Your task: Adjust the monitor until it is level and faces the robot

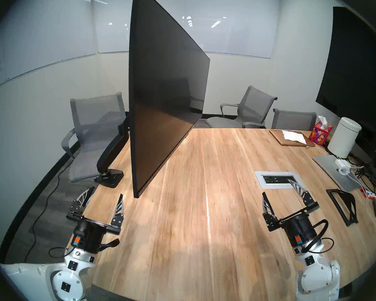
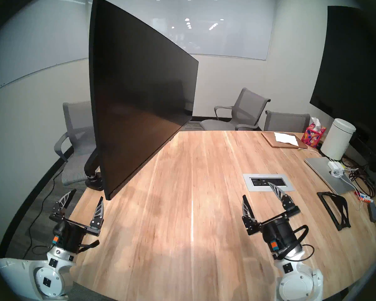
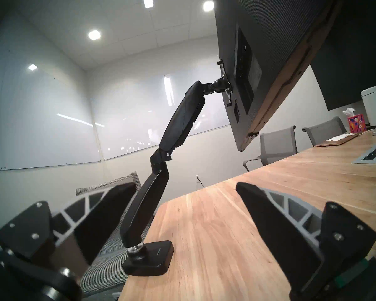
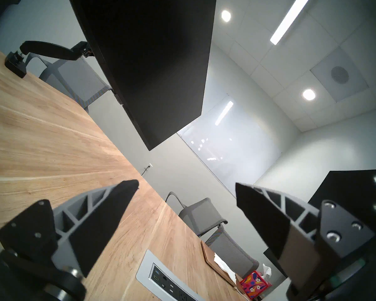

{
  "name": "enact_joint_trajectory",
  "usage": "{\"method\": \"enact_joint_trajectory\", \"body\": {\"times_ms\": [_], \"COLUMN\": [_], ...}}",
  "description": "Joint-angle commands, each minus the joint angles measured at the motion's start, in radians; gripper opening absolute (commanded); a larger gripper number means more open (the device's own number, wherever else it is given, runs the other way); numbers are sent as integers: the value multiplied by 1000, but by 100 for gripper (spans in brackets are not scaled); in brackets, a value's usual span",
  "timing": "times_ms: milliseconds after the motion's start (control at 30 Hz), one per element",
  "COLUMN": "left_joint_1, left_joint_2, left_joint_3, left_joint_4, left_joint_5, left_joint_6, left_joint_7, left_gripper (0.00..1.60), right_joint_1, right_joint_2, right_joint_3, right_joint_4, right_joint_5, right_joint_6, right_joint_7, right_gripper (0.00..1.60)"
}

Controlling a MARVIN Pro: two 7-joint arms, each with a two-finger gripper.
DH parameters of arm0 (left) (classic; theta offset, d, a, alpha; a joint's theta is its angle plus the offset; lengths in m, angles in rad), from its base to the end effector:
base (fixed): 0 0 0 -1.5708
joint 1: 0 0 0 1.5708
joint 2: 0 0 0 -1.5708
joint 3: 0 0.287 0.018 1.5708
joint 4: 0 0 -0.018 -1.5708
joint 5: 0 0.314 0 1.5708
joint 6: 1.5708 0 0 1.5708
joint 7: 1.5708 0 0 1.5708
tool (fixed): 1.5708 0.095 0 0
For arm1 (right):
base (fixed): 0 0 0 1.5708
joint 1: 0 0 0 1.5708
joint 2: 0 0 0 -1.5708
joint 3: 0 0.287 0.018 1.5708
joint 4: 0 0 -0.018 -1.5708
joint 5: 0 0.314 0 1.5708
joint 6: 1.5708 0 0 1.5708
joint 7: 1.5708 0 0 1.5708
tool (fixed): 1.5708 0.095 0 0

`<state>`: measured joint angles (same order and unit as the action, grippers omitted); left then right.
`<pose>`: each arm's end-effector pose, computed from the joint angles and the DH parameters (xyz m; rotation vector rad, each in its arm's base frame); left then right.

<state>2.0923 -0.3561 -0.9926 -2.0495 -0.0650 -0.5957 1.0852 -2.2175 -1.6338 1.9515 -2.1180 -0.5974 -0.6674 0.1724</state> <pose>0.2071 0.0788 -0.2857 -1.7883 0.3867 -2.3818 0.2204 -0.0785 -0.2575 1.4016 0.8959 2.0423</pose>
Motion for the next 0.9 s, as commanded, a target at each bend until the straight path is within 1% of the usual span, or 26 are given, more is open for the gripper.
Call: {"method": "enact_joint_trajectory", "body": {"times_ms": [0, 167, 200, 233, 367, 433, 500, 533, 633, 700, 733, 867], "left_joint_1": [-3, -4, -1, -1, 38, 47, 81, 81, 114, 149, 149, 191], "left_joint_2": [0, 0, 2, 2, 31, 37, 59, 59, 79, 105, 105, 132], "left_joint_3": [-2, -1, -1, -1, -2, -1, 3, 3, 9, 17, 17, 24], "left_joint_4": [-18, -18, -19, -19, -48, -56, -82, -82, -108, -139, -139, -168], "left_joint_5": [2, 2, -3, -3, 17, 20, 46, 46, 76, 112, 112, 167], "left_joint_6": [-1, -1, -16, -16, -27, -30, -39, -39, -39, -43, -43, -37], "left_joint_7": [-1, -1, 2, 2, 46, 54, 87, 87, 120, 155, 155, 208], "left_gripper": [160, 160, 160, 160, 160, 160, 160, 160, 160, 160, 160, 160], "right_joint_1": [3, 3, 3, 3, 3, 3, 3, 3, 3, 3, 3, 3], "right_joint_2": [-1, -1, -1, -1, -1, -1, -1, -1, -1, -1, -1, -1], "right_joint_3": [0, 0, 0, 0, 0, 0, 0, 0, 0, 0, 0, 0], "right_joint_4": [-22, -22, -22, -22, -22, -21, -21, -21, -21, -21, -21, -20], "right_joint_5": [7, 7, 7, 7, 7, 7, 7, 7, 6, 6, 6, 6], "right_joint_6": [-2, -2, -2, -2, -2, -2, -2, -2, -2, -3, -3, -3], "right_joint_7": [-3, -3, -3, -3, -3, -3, -3, -3, -4, -4, -4, -4], "right_gripper": [160, 160, 160, 160, 160, 160, 160, 160, 160, 160, 160, 160]}}
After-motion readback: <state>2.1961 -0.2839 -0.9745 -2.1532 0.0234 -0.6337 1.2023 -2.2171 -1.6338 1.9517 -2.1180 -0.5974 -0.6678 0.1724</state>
